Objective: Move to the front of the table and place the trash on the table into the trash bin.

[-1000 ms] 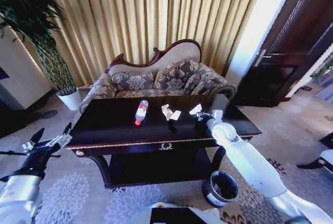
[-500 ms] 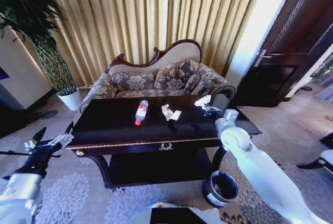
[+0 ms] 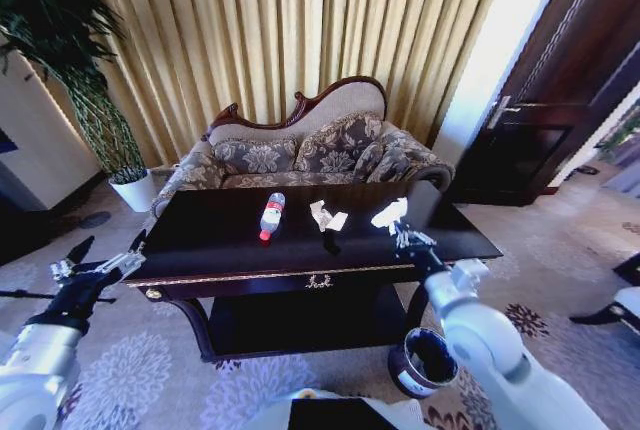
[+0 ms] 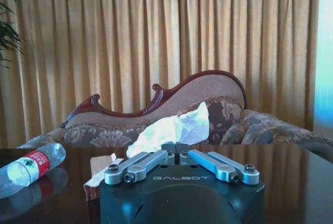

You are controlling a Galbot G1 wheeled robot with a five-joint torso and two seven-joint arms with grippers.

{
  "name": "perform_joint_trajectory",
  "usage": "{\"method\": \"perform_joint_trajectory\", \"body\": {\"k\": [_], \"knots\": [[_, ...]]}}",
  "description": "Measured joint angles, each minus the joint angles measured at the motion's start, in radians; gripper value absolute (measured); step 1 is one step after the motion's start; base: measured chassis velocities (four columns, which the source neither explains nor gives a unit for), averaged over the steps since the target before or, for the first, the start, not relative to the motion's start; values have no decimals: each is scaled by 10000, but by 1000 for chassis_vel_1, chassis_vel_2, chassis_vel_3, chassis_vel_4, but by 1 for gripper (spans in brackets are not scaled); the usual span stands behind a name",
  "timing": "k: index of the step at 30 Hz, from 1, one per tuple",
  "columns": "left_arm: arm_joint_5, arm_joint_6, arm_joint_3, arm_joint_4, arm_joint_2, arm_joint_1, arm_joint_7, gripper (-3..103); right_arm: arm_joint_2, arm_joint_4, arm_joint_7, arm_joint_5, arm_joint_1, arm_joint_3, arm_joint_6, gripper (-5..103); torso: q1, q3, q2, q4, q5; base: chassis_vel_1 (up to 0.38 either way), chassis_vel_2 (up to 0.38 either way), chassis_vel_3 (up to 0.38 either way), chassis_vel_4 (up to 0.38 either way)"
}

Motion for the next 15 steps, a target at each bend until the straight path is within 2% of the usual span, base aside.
{"method": "perform_joint_trajectory", "body": {"k": [10, 15], "knots": [[-50, 3, -41, 0, 79, 83, 0, 100, 518, 425, -8, -242, -452, 144, 25, 0, 3, 2, 0, 0, 2, 0, 0, 0, 0], [-8, 9, -30, 0, 72, 98, 5, 100, 630, 448, -9, -350, -407, 52, 25, 0, 6, 2, -2, 2, 1, 69, -63, -76, 86]]}}
